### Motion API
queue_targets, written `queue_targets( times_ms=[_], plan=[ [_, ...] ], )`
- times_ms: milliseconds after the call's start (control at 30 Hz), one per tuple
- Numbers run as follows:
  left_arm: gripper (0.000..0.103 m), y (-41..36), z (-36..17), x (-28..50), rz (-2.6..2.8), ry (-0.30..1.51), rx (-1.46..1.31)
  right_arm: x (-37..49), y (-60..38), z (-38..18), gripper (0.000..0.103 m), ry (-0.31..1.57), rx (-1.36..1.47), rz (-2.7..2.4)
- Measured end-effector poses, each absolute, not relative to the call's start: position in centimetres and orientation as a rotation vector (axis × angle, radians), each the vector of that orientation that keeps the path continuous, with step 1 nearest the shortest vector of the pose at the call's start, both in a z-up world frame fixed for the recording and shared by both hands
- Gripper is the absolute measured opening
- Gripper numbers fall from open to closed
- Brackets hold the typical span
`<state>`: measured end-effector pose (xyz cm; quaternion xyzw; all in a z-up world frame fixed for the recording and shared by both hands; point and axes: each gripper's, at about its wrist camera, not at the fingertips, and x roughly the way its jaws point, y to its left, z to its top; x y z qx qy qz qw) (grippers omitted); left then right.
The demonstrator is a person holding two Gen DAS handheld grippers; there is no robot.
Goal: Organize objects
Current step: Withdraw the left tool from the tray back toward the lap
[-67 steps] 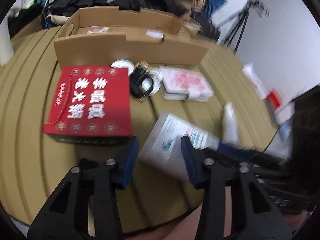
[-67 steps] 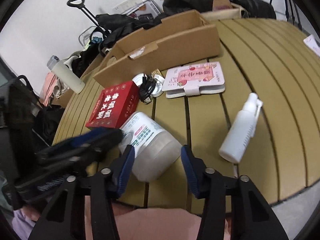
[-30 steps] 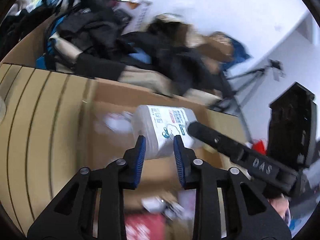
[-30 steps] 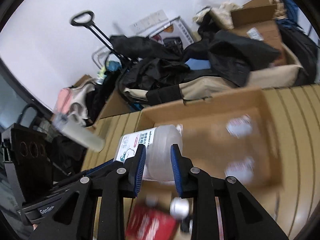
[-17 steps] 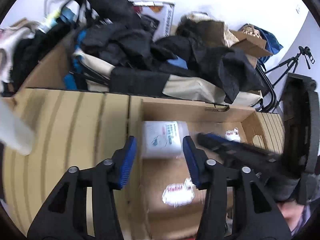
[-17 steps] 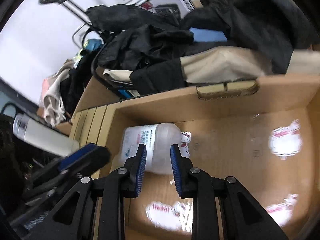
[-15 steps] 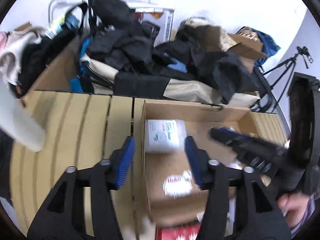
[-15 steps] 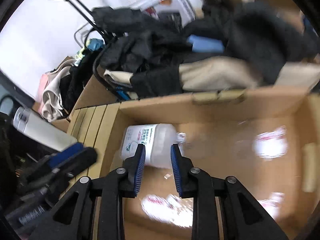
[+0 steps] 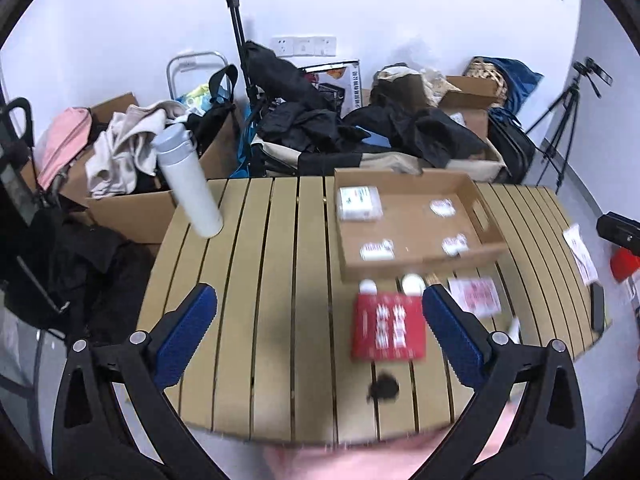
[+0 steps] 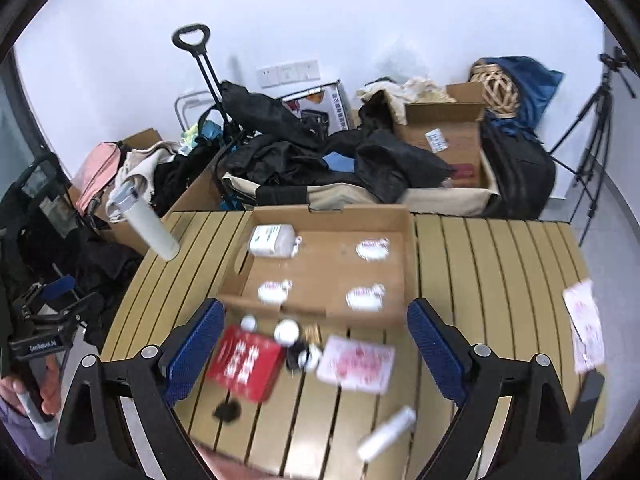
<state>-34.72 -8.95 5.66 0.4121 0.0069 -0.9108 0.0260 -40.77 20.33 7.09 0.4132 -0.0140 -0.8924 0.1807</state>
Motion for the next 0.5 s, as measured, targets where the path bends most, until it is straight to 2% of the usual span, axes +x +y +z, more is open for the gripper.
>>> queue_targets(
  times_ms=[167, 333, 433, 500],
  plan=[
    [0.103, -7.5, 6.3, -25.4, -2.924, -0.002, 1.163, -29.9, 23.0, 7.0, 0.095, -0.036, 1.055, -2.553],
    [0.103, -6.4, 3.0, -16.8, -2.957, 0.001, 1.153, -20.3, 24.0, 3.8, 0.095, 0.01, 0.979, -2.573],
    [0.103, -6.3, 0.0, -10.5, -2.936, 0.132, 1.07, -15.5, 24.3, 0.9, 0.095, -0.005, 0.98, -2.594],
    [0.103, -6.1, -2.3, -7.9, -2.911, 0.235, 1.07, -12.2, 25.0, -1.8, 0.095, -0.129, 0.968, -2.61]
  ],
)
